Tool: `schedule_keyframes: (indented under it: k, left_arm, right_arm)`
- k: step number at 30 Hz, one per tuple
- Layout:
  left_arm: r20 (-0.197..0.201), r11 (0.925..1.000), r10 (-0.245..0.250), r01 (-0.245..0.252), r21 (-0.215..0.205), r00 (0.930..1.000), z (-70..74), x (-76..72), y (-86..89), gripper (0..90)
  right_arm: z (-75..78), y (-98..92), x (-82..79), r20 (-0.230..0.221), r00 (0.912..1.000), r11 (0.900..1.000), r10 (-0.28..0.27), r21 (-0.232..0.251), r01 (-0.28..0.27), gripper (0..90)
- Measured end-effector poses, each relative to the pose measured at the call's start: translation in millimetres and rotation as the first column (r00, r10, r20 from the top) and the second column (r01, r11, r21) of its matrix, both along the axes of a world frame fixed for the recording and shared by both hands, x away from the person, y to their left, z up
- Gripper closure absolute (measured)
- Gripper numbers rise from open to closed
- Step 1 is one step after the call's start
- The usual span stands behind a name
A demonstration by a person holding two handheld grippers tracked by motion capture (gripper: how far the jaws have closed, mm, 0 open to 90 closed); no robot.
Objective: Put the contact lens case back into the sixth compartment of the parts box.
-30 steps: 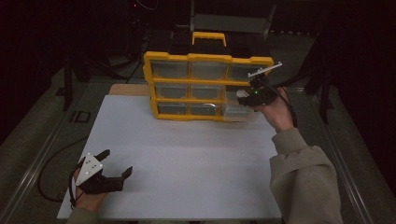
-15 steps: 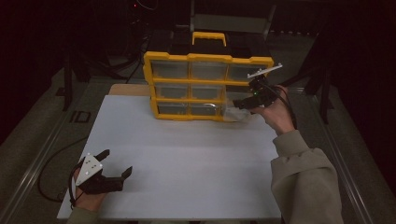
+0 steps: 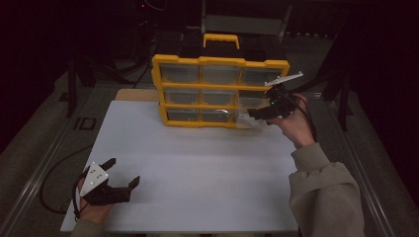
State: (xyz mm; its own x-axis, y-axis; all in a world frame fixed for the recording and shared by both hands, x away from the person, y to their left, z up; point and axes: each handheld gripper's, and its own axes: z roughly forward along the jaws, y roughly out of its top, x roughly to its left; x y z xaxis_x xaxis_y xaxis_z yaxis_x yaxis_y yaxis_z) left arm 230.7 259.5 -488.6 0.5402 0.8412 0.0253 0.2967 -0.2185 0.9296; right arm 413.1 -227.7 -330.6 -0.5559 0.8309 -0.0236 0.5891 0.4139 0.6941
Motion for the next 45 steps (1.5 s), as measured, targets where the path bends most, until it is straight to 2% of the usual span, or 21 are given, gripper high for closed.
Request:
schedule_keyframes:
  k: [6,12,18,24,29,32,35,45]
  left_arm:
    - [0.001,1.0,0.002,-0.002,0.001,1.0,-0.1,0.0,0.1,0.3]
    - [0.004,1.0,0.003,-0.003,0.0,1.0,0.2,-0.2,0.5,0.2]
    - [0.008,1.0,0.006,-0.006,-0.003,1.0,0.5,-0.5,0.5,0.2]
    - [0.009,1.0,0.007,-0.007,-0.002,0.9999,0.7,-0.1,0.5,0.2]
    - [0.013,0.9999,0.012,-0.012,0.003,0.9999,1.5,0.3,0.8,0.2]
    - [0.016,0.9999,0.013,-0.013,0.003,0.9998,2.1,0.7,0.9,0.2]
    - [0.019,0.9999,0.015,-0.015,0.002,0.9997,3.0,1.1,1.3,0.2]
    - [0.027,0.9998,0.021,-0.021,0.001,0.9994,5.1,2.3,3.0,0.2]
  right_arm:
    - [-2.1,-1.5,-12.0,0.035,0.9994,1.0,0.004,0.0,-0.004,10.0]
    - [-5.2,-4.6,-26.9,0.066,0.9978,1.0,0.004,0.029,-0.006,10.0]
    - [-13.5,-10.7,-50.1,0.101,0.9948,0.999,0.012,0.04,-0.017,10.0]
    - [-25.0,-21.1,-73.8,0.139,0.99,0.997,0.024,0.074,-0.034,10.1]
    - [-40.6,-26.9,-90.4,0.18,0.9833,0.996,0.028,0.083,-0.044,10.1]
    - [-52.7,-30.4,-99.0,0.192,0.9812,0.993,0.023,0.108,-0.045,10.1]
    - [-64.1,-34.2,-106.8,0.195,0.9808,0.99,0.01,0.137,-0.037,10.1]
    - [-103.0,-39.0,-132.0,0.214,0.9768,0.984,0.016,0.171,-0.054,10.1]
